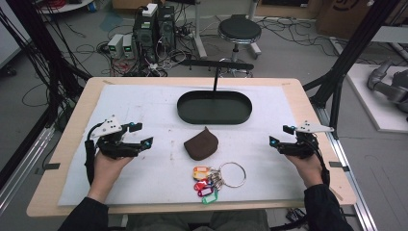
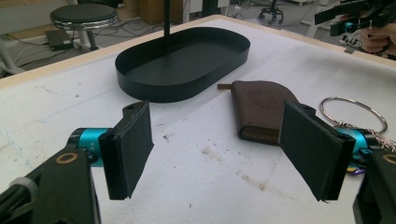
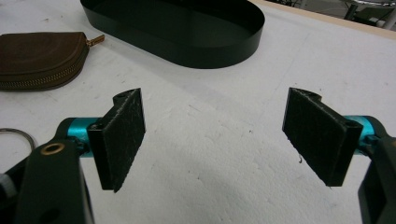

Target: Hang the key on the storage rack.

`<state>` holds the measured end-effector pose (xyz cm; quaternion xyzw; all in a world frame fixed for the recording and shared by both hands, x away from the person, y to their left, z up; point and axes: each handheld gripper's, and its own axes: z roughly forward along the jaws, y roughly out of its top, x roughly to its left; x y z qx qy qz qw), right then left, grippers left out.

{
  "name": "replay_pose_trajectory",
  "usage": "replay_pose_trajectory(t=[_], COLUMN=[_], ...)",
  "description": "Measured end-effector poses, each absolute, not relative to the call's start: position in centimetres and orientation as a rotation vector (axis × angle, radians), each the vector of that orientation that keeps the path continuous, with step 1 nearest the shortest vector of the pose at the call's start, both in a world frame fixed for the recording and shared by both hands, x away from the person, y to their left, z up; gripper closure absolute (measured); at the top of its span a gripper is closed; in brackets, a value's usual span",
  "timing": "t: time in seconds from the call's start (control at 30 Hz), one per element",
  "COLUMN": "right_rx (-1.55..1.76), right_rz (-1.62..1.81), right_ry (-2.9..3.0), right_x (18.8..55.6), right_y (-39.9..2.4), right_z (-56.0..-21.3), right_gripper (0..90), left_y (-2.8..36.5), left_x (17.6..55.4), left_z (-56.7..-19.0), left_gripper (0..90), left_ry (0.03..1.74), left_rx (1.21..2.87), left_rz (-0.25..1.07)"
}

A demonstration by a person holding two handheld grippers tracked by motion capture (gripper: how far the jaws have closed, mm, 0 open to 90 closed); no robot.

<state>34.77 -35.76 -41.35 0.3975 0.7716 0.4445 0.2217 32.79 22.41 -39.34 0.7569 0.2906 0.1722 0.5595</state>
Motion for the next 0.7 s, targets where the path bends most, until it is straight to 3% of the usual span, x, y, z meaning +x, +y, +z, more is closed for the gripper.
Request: replay_pose_trajectory(t=[0.7], right_rx=[1.097], right_rz=[1.229], right_ry=[2.132], right_x=[34.9], right_y=[-35.63], right_z=[-41.4], right_gripper=[21.6], left_y=[21.5], left_x=[32.74], left_z=[-39.77], left_gripper=[26.0], left_ry=[0.682], left_rx=[1.807], left_rz=[0.386])
